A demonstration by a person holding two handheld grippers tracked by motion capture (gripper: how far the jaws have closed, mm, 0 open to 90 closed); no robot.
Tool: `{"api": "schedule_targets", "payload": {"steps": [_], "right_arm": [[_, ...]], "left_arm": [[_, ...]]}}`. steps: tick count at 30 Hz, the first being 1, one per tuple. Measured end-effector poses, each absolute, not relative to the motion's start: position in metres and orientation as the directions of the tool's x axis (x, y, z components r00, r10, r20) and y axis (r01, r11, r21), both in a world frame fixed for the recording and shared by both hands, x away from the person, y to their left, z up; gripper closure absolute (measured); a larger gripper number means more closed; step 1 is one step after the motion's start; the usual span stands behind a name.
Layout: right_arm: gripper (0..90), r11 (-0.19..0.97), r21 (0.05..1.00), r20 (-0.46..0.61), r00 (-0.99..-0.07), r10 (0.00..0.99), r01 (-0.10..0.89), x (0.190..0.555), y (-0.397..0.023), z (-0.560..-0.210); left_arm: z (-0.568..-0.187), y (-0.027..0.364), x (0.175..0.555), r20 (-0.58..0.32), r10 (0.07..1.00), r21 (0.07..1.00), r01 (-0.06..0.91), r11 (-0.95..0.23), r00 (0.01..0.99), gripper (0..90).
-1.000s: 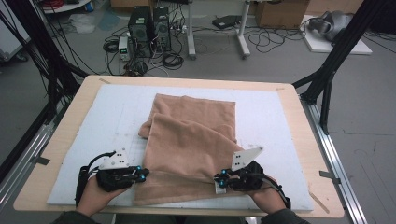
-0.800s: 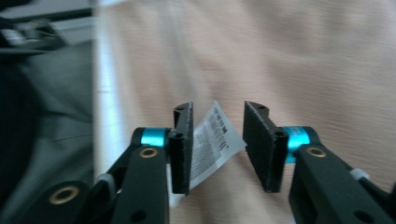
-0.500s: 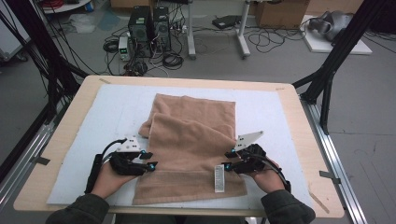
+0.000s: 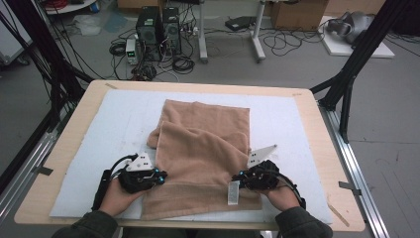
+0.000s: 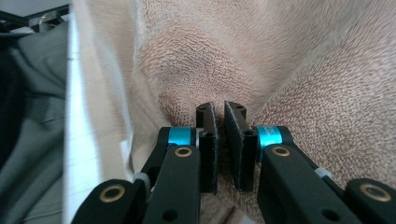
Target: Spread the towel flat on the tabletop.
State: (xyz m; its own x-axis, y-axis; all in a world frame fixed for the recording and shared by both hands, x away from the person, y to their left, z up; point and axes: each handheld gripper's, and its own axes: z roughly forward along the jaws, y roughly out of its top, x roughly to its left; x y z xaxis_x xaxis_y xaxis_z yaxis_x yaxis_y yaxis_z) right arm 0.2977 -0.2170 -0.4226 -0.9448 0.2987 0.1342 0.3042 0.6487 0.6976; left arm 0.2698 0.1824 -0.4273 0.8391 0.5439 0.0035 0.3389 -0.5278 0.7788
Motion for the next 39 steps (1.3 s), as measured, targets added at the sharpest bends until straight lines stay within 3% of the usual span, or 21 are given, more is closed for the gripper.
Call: {"api": "schedule_targets", "payload": {"steps": [12,13,15,18,22,24,26,27,29,32,36,39], "right_arm": [[81.9,0.623,0.756,0.084,-0.974,0.212,0.201,0.251,-0.218,-0.382],[75.3,0.602,0.773,0.079,-0.972,0.221,0.199,0.25,-0.22,-0.378],[73.2,0.59,0.782,0.065,-0.968,0.244,0.201,0.255,-0.224,-0.372],[68.7,0.612,0.762,0.032,-0.956,0.29,0.211,0.268,-0.222,-0.377],[56.3,0.659,0.708,0.071,-0.954,0.29,0.253,0.284,-0.211,-0.403],[53.6,0.689,0.669,0.082,-0.95,0.303,0.277,0.291,-0.205,-0.42],[57.3,0.709,0.642,0.093,-0.948,0.304,0.29,0.294,-0.199,-0.433],[65.1,0.706,0.653,0.075,-0.951,0.3,0.274,0.294,-0.197,-0.436],[83.2,0.694,0.663,0.094,-0.951,0.295,0.281,0.297,-0.199,-0.436],[84.3,0.705,0.661,0.064,-0.955,0.288,0.257,0.301,-0.195,-0.429],[84.2,0.702,0.671,-0.053,-0.928,0.369,0.24,0.315,-0.198,-0.408],[83.7,0.664,0.7,-0.079,-0.895,0.439,0.264,0.334,-0.203,-0.402]], "left_arm": [[-0.397,0.205,0.231,-0.03,0.492,0.83,0.296,-0.472,0.87,85.6],[-0.395,0.205,0.232,-0.023,0.494,0.83,0.292,-0.475,0.869,83.1],[-0.394,0.203,0.239,-0.029,0.508,0.831,0.303,-0.467,0.861,68.4],[-0.401,0.196,0.253,-0.037,0.506,0.814,0.32,-0.485,0.862,61.3],[-0.42,0.184,0.269,-0.045,0.511,0.756,0.364,-0.544,0.858,53.5],[-0.433,0.178,0.275,-0.059,0.509,0.705,0.396,-0.588,0.859,54.5],[-0.438,0.176,0.274,-0.034,0.499,0.719,0.368,-0.59,0.866,63.8],[-0.438,0.176,0.275,-0.042,0.491,0.718,0.369,-0.59,0.87,75.7],[-0.438,0.175,0.277,-0.049,0.497,0.718,0.376,-0.586,0.867,84.5],[-0.431,0.175,0.281,0.0,0.541,0.752,0.356,-0.554,0.841,85.6],[-0.419,0.172,0.302,0.033,0.613,0.805,0.343,-0.485,0.789,85.7],[-0.422,0.166,0.32,0.037,0.652,0.812,0.357,-0.461,0.758,85.6]]}}
